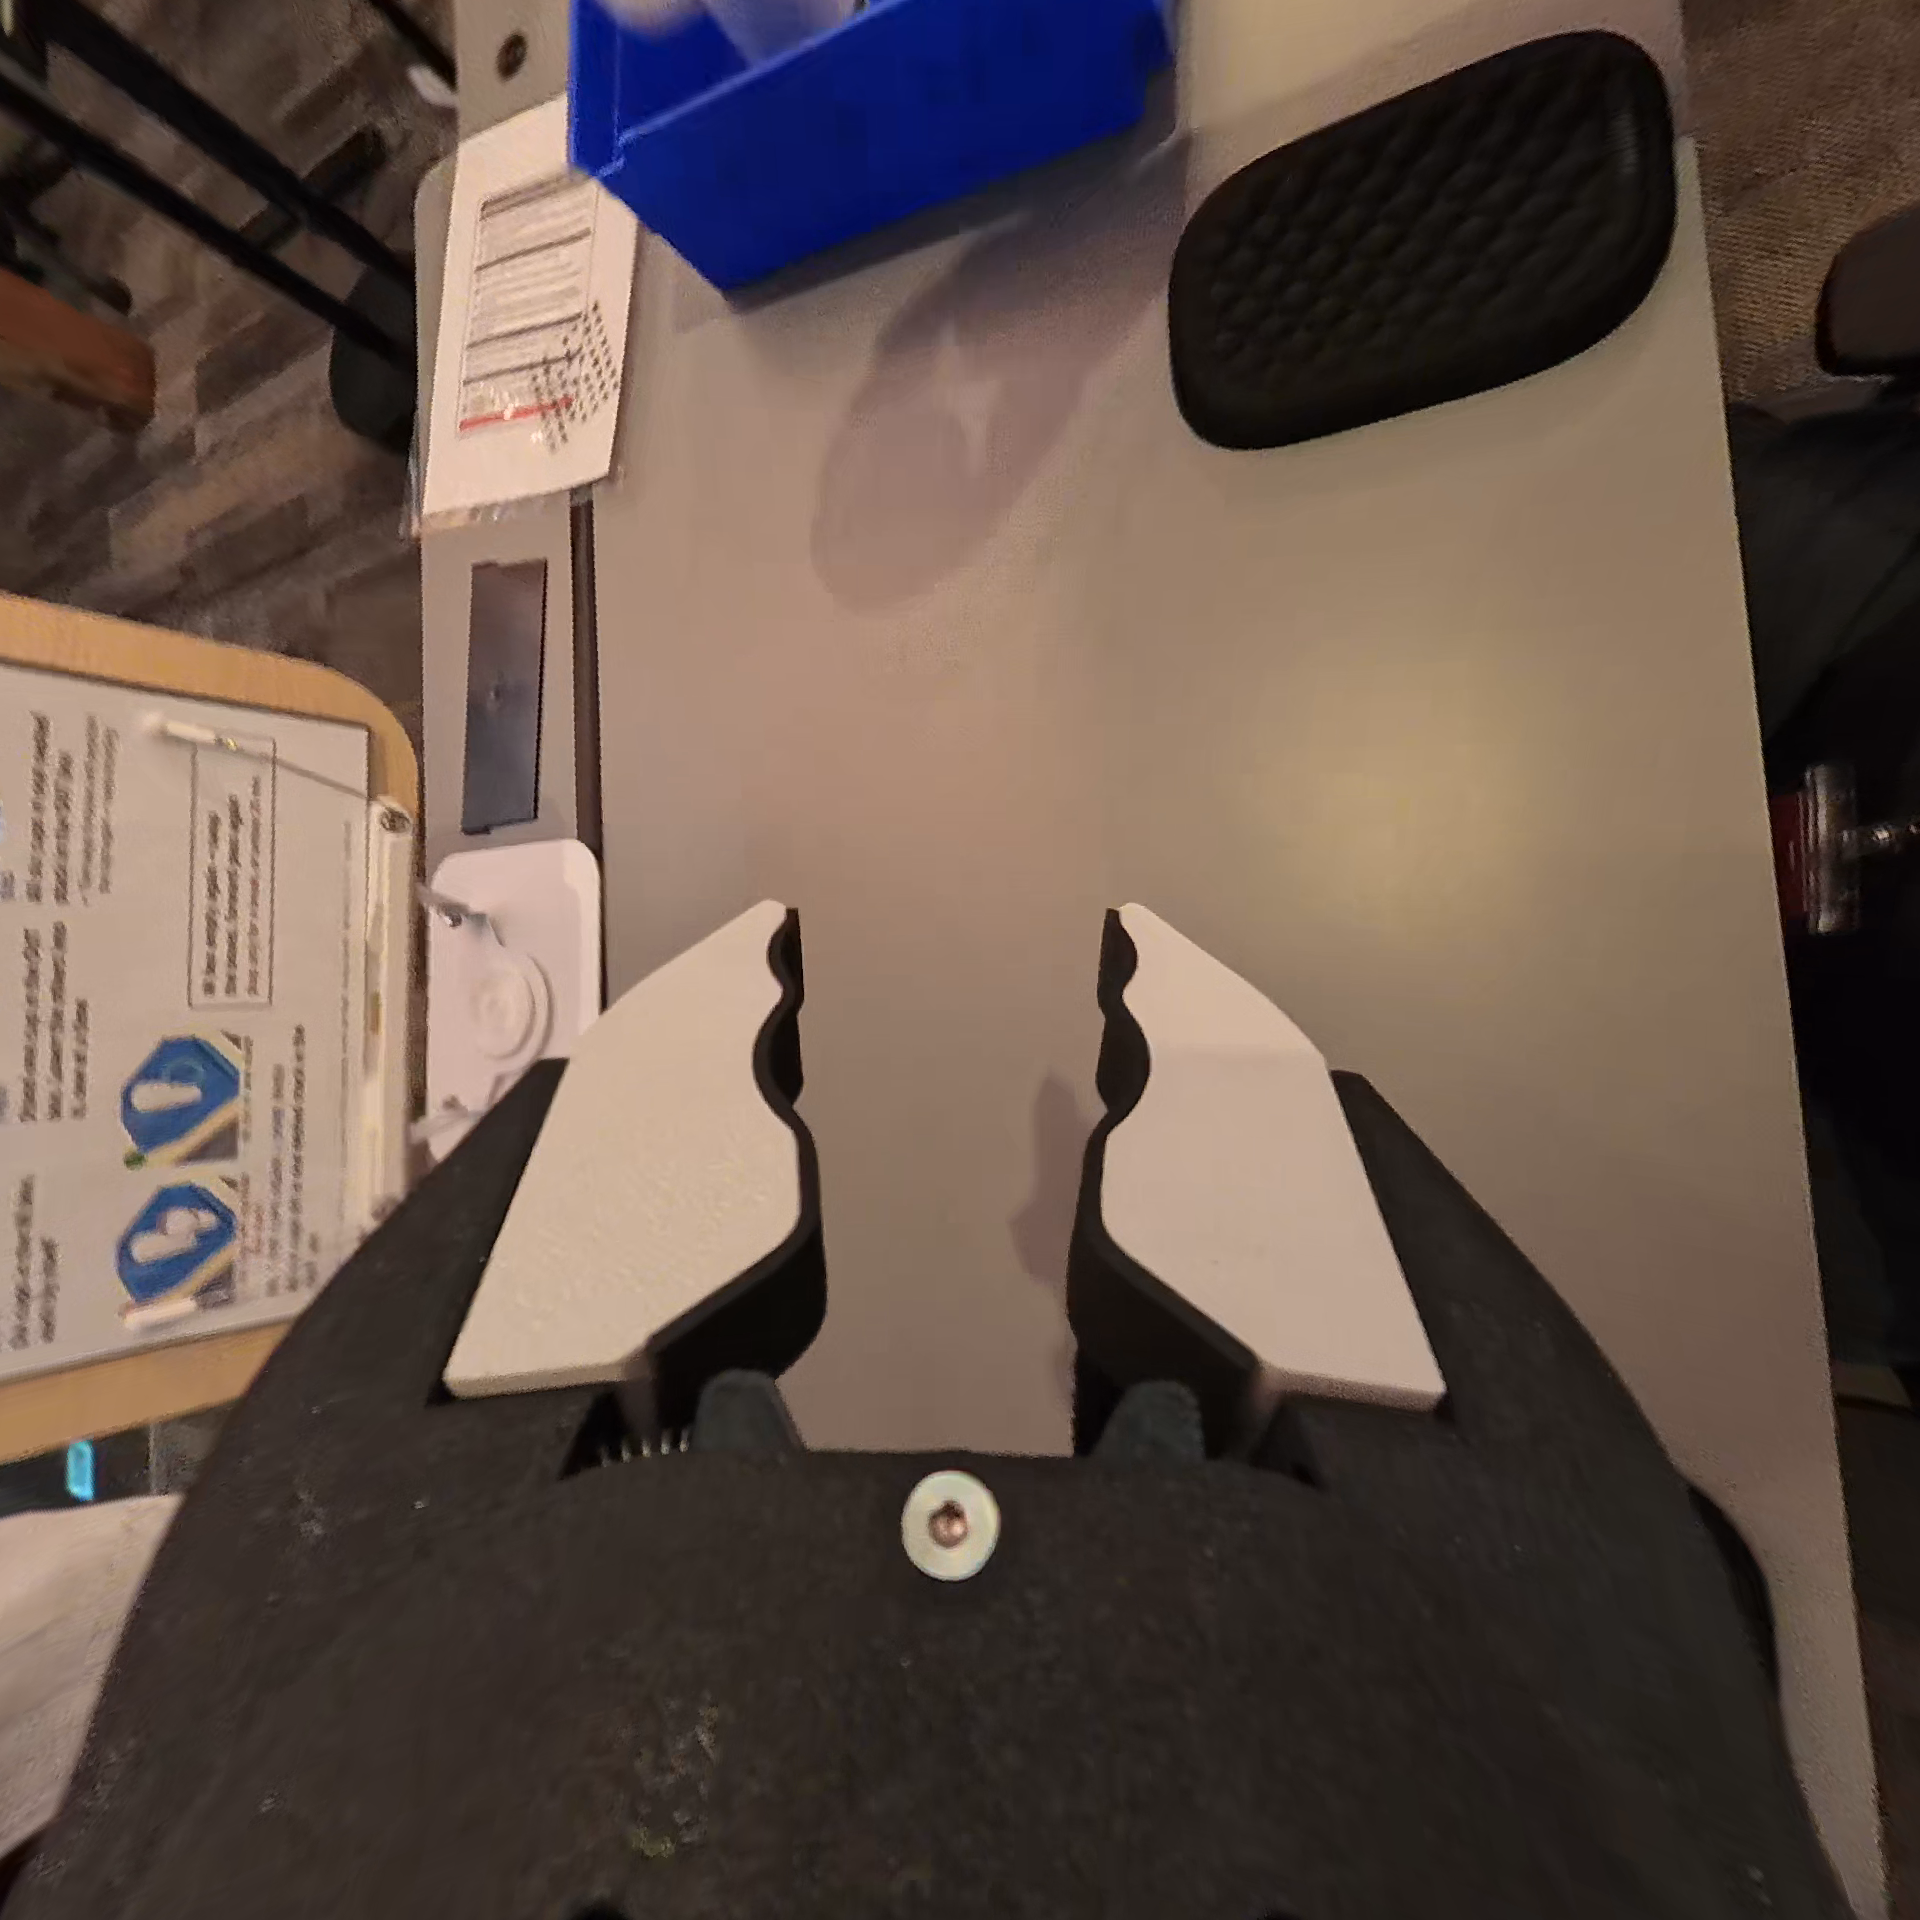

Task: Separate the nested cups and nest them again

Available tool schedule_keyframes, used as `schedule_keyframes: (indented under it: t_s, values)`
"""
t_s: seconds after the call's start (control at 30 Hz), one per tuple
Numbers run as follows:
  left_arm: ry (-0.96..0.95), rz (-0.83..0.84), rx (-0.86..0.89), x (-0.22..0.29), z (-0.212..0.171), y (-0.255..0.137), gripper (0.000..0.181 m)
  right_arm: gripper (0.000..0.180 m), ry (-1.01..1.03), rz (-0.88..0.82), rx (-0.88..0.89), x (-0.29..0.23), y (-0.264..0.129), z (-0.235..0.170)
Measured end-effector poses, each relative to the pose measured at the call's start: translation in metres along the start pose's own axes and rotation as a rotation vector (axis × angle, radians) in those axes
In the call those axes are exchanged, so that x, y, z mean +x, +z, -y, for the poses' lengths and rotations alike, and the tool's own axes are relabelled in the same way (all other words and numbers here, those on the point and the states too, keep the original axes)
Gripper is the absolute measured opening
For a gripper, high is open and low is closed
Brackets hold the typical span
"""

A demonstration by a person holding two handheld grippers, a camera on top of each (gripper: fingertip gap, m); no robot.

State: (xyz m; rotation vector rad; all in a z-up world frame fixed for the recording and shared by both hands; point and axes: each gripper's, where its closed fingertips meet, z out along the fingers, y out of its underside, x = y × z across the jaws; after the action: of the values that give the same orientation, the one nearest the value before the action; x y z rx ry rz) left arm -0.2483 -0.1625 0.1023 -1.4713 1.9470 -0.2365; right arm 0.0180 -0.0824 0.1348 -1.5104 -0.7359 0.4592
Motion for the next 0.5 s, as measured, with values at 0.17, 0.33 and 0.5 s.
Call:
schedule_keyframes:
  t_s: [0.17,0.33,0.5]
  values:
    - [-0.129,0.031,-0.008,0.027,-0.019,0.017,0.051,0.090,0.168,-0.518,0.144,0.152,-0.115,-0.030]
    - [-0.174,0.031,-0.037,0.050,-0.024,0.032,0.048,0.090,0.271,-0.655,0.159,0.191,-0.143,-0.084]
    - [-0.173,0.008,-0.050,0.062,-0.018,0.033,0.047,0.090,0.254,-0.696,0.064,0.201,-0.136,-0.124]
